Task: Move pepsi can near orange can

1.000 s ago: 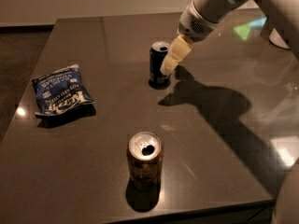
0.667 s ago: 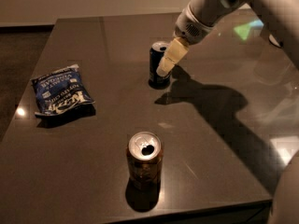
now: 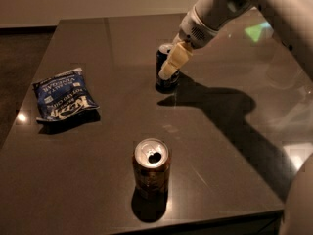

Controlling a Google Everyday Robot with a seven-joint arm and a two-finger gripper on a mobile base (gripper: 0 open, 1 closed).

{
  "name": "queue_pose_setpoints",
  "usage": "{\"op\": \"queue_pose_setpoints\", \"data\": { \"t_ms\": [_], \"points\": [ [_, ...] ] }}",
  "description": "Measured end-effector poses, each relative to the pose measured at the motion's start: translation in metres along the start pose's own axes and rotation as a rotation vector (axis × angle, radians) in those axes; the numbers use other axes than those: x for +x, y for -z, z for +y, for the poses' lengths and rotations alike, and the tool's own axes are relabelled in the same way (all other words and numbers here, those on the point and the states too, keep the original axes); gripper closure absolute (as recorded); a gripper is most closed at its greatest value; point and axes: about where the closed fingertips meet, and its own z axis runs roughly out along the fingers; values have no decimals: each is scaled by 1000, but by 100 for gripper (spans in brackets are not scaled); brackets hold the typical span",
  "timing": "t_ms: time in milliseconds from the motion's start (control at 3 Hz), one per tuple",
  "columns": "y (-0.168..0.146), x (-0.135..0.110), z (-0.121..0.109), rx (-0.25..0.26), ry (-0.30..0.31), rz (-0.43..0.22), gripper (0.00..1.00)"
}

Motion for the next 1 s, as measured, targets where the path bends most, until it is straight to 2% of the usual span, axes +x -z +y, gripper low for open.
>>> {"op": "queue_pose_setpoints", "data": {
  "t_ms": [667,1000],
  "points": [
    [15,-1,11,-39,23,-56,65],
    [36,7,25,-59,47,-82,88]
  ]
}}
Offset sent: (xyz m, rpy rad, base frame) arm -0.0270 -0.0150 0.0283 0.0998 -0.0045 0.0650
